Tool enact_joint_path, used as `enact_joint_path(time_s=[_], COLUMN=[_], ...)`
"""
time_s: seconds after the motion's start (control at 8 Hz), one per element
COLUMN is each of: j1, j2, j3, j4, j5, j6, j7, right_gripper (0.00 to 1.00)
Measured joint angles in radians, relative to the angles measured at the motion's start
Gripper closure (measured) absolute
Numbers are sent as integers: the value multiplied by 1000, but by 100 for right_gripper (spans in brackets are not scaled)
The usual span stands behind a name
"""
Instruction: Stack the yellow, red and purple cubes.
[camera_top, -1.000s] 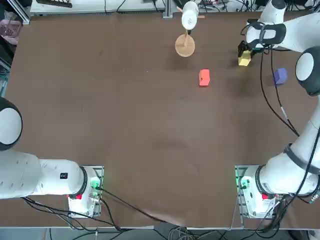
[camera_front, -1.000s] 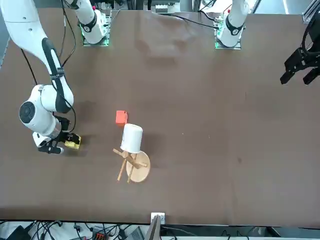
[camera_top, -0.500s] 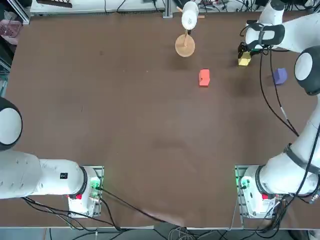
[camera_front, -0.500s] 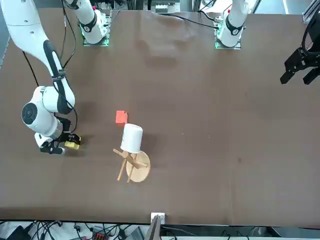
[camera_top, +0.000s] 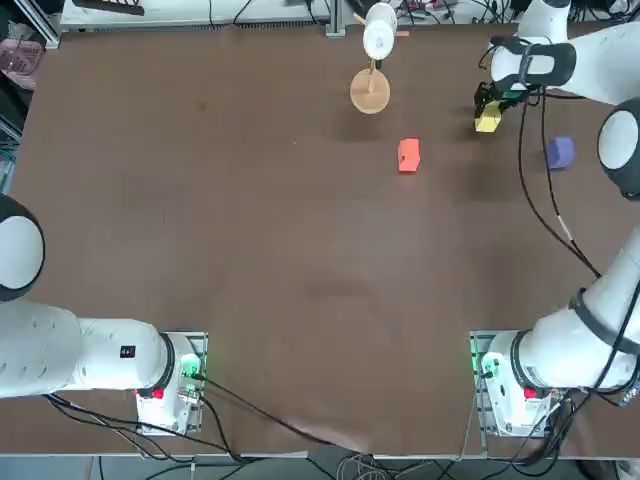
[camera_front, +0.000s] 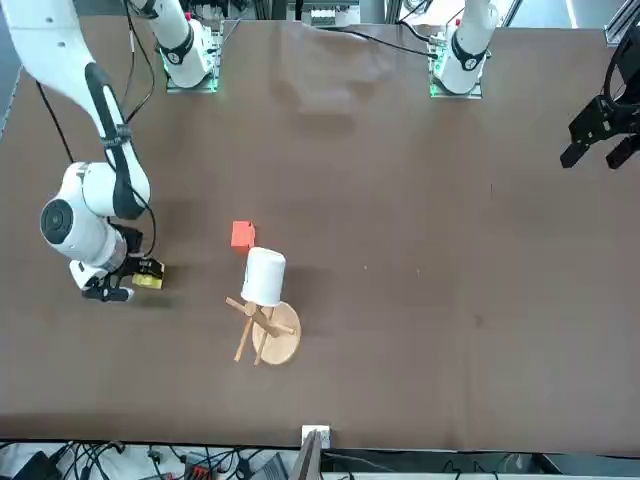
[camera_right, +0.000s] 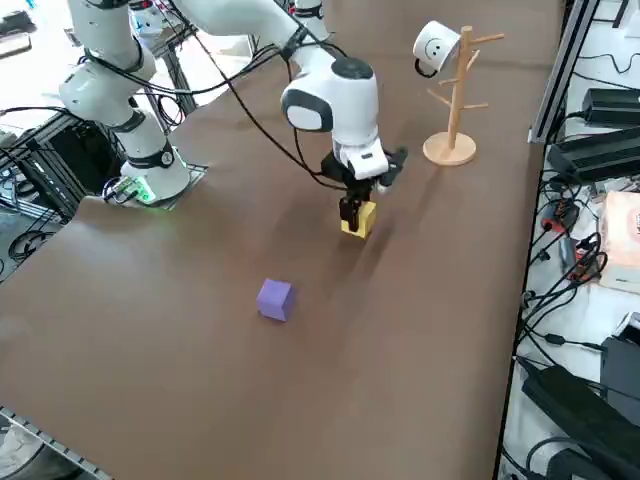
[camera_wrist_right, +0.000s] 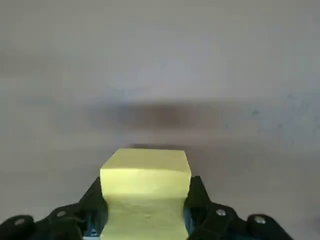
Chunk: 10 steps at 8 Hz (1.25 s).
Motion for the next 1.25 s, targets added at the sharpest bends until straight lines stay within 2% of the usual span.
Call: enact_joint_path(time_s=[0.12,0.25,0.5,0.75,1.0,1.25], j1=[18,34,56,59,59,58], j2=[-68,-131,-206,-230,-234,-234], j3=[1,2,2,2,2,1], j4=[-103,-235,-457,-547,-554,-553], j5=[0,0,0,0,0,0], j6=[43,134,300,372,376,378], j7=[1,2,2,2,2,1], right_gripper=[26,26,26,30,30,0])
